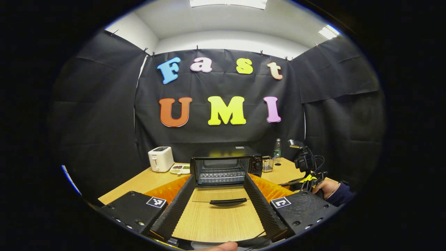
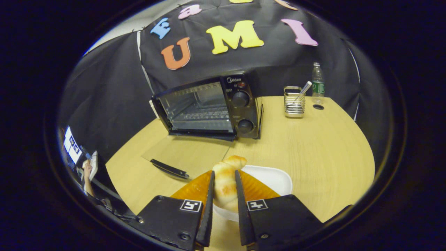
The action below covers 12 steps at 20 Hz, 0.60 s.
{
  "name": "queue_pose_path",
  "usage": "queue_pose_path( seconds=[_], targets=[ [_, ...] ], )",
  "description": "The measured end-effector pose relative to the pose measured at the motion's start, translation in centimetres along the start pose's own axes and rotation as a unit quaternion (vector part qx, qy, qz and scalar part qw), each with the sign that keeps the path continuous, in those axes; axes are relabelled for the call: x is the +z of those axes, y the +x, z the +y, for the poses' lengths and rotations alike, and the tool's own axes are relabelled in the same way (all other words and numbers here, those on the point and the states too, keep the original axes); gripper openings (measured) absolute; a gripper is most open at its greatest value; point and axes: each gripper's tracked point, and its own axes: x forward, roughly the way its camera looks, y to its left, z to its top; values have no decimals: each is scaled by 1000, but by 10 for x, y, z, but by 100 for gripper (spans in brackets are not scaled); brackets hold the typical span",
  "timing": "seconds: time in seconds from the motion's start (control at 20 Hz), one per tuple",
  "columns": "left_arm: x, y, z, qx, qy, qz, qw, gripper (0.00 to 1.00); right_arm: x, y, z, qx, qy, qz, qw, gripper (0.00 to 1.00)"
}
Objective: Open the electric oven with the left hand, put the food in, and close the electric oven.
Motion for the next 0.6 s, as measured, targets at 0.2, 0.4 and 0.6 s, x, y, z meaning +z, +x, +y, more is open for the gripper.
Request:
queue_pose_path(
  seconds=[0.2,0.4,0.6],
  targets=[
    [10,-11,13,6,6,-14,1000,93,23,7,50,54,32,-27,998,32],
    [21,-23,24,5,12,-25,1000,93,66,25,90,81,72,-112,988,33],
    [23,-27,43,16,9,-36,999,93,91,56,112,76,93,-157,980,37]
  ],
)
